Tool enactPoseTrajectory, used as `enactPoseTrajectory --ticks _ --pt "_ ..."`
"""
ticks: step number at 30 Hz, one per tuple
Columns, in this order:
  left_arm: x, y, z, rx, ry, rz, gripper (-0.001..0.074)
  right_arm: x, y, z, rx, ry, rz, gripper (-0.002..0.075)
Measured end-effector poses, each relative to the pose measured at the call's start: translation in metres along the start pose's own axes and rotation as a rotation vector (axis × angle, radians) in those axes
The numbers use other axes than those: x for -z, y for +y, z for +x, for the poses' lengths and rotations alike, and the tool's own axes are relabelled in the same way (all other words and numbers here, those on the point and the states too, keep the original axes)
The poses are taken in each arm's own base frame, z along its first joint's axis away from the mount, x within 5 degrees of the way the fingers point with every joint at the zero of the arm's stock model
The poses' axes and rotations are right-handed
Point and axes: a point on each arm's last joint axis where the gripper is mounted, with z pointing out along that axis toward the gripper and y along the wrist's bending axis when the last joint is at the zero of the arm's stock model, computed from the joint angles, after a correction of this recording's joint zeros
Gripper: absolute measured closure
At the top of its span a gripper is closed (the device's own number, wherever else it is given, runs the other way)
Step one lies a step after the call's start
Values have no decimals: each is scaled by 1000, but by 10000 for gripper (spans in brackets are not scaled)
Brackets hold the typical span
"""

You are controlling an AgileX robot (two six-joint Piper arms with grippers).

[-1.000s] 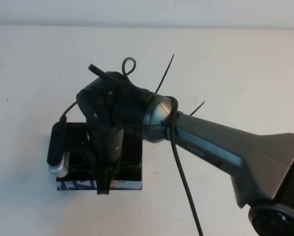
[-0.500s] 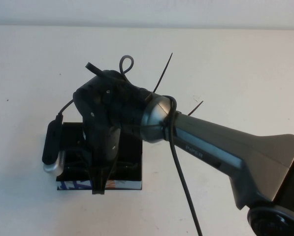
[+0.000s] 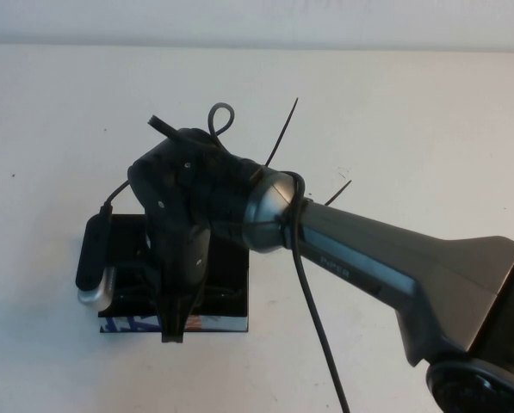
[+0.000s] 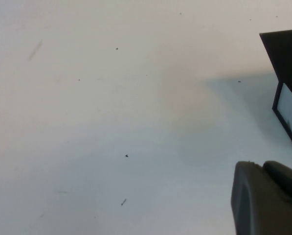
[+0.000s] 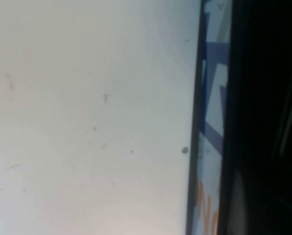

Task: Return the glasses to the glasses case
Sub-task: Place the glasses in the glasses case

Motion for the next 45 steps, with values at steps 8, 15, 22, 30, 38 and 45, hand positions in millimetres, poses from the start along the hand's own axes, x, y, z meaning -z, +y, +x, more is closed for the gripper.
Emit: enactPoseTrajectory --ticks 8,15,22,30,38,45 --pt "0 0 0 0 0 0 738 0 0 0 -1 0 3 637" --pt "0 0 0 0 0 0 738 0 -3 2 -17 11 17 446" --pt "0 0 0 0 0 0 738 20 -7 4 -19 -7 56 415" --pt "0 0 0 0 0 0 738 46 -9 6 -43 -38 102 418" --pt "0 0 0 0 0 0 738 126 -29 52 -422 -166 158 658" --pt "0 0 0 0 0 0 738 140 -60 94 -623 -182 179 734"
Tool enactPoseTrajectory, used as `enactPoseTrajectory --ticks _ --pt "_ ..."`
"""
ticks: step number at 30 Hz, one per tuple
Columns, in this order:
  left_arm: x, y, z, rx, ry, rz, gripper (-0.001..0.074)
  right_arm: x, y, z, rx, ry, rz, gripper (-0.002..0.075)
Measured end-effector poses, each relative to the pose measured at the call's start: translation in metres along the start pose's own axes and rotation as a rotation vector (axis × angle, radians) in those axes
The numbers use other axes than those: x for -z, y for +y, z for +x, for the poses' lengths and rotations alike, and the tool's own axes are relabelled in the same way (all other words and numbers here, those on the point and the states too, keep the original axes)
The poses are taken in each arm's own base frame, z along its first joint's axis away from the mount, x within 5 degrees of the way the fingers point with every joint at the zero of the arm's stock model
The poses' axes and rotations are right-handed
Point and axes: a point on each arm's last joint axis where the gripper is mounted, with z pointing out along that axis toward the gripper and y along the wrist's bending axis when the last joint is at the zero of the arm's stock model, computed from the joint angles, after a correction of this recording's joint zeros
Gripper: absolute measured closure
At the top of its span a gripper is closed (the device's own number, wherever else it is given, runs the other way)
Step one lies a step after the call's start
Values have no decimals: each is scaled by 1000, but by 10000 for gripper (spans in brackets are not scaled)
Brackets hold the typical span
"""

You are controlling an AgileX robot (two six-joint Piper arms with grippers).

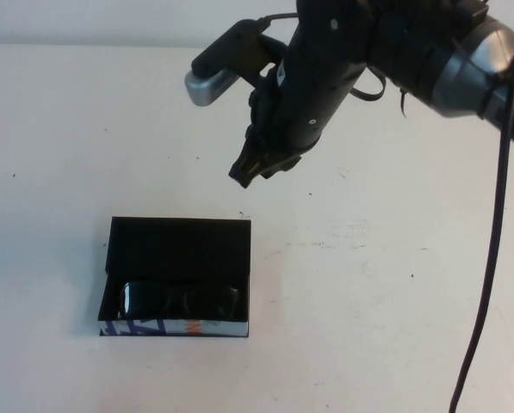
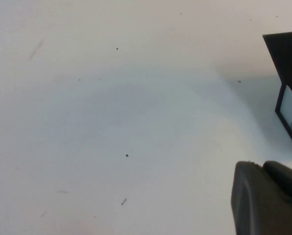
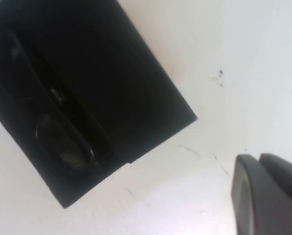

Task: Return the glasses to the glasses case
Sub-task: Place the glasses in the glasses case

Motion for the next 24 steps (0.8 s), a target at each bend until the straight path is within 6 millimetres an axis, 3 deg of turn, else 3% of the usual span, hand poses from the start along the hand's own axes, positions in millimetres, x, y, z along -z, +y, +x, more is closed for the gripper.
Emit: enactPoseTrajectory --ticks 6,14,20,24 --pt "0 0 0 0 0 0 738 1 -15 4 -80 -25 -68 737" --pt "0 0 -4 2 -43 -2 738 2 -10 3 -91 -48 -131 737" --pt "4 0 -28 439 -310 69 738 3 -15 4 -104 -53 -131 737" --pt "7 3 -35 563 -398 81 738 0 -24 4 -164 -79 -127 737"
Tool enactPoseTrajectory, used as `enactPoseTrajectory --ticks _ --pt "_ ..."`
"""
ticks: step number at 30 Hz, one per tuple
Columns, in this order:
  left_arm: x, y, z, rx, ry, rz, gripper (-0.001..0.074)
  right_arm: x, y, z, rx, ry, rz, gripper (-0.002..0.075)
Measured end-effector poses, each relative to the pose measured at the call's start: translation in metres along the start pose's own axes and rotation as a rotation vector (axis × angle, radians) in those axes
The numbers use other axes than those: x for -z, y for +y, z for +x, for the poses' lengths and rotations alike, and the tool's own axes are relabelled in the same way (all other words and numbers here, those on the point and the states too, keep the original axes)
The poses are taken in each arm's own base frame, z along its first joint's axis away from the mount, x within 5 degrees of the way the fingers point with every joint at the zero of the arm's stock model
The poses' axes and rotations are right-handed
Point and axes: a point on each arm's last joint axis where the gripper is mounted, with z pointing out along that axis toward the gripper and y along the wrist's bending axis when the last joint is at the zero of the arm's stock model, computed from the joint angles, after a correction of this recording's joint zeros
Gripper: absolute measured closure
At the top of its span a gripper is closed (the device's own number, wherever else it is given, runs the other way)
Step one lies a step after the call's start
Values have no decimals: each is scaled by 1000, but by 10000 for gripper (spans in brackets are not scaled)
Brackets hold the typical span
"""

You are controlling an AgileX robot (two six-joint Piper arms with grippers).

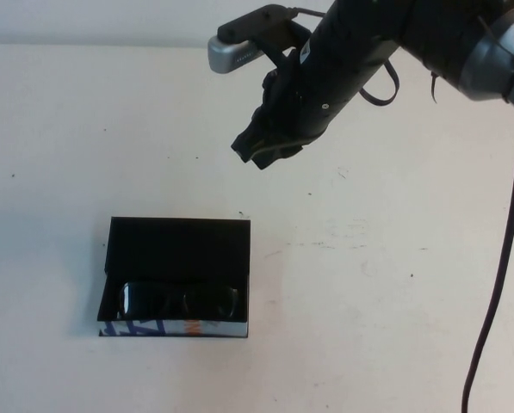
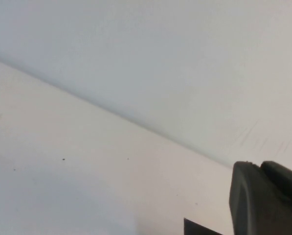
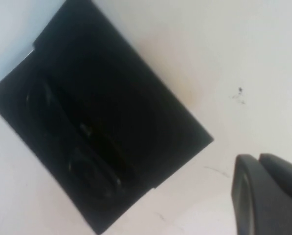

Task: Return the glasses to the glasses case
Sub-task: Place the glasses in the glasses case, then close the glasses case

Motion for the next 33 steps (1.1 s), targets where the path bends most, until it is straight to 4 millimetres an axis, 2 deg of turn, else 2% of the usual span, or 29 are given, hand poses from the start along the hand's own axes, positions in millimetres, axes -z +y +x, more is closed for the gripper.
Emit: enactPoseTrajectory --ticks 4,8,13,18,24,33 --pt "0 -2 2 89 63 -4 738 -14 -11 1 -39 8 6 737" --pt "-9 -12 -2 105 303 -48 738 -30 -17 1 -61 21 -4 737" --pt "-39 -27 -10 11 693 -94 738 -43 -18 -3 -87 31 -32 737" --pt "-77 -46 -10 -93 981 72 738 -43 -21 -5 -91 48 -44 737" --pt "-112 -49 15 -54 1177 227 738 -47 -33 -3 -129 35 -49 737" --pt "-149 -35 66 37 1251 340 738 -63 -47 -13 -185 -50 -123 737"
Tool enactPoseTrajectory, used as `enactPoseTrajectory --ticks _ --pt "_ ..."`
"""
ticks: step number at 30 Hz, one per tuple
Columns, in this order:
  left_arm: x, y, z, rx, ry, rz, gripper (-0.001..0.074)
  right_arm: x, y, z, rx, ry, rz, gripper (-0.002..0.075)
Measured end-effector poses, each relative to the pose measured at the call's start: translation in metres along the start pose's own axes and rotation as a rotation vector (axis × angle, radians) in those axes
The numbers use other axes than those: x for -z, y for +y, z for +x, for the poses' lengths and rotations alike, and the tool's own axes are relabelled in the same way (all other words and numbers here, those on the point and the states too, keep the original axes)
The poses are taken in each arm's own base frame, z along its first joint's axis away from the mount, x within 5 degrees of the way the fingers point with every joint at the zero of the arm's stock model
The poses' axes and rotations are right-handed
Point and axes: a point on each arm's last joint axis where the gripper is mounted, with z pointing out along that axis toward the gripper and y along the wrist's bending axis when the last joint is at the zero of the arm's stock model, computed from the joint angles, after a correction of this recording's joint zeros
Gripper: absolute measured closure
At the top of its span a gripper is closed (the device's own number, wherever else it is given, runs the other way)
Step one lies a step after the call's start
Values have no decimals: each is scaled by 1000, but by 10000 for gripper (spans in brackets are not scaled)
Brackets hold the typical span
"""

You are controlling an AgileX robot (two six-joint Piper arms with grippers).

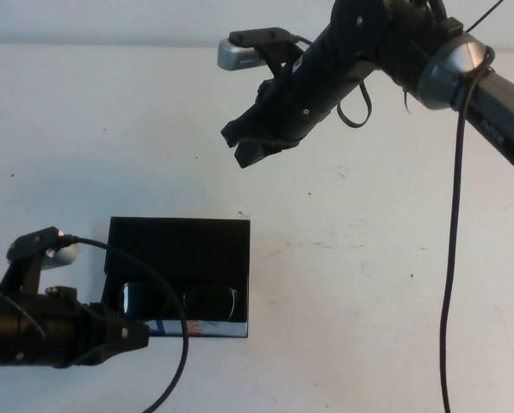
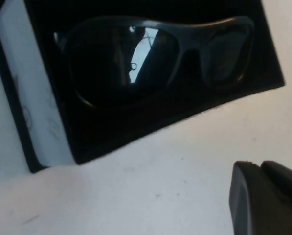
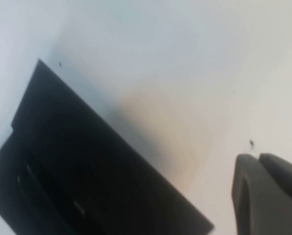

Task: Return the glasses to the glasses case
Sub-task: Close the glasses case

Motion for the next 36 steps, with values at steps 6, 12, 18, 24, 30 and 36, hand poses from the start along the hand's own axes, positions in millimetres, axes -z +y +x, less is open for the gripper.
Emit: enactPoseTrajectory --ticks 6,12,18,24,30,36 --pt "-24 20 1 21 28 16 738 -21 -8 -6 -4 0 -23 737" --pt "-37 31 1 38 25 18 738 -46 -17 -7 -23 6 -57 737" --pt "-43 37 1 50 21 9 738 -67 -22 -4 -48 18 -94 737" --pt "-44 38 0 56 19 15 738 -81 -27 4 -60 76 -108 737" --pt "-44 37 0 56 19 17 738 -86 -28 6 -70 87 -123 737" --pt "-44 37 0 56 19 17 738 -87 -27 6 -90 84 -140 737"
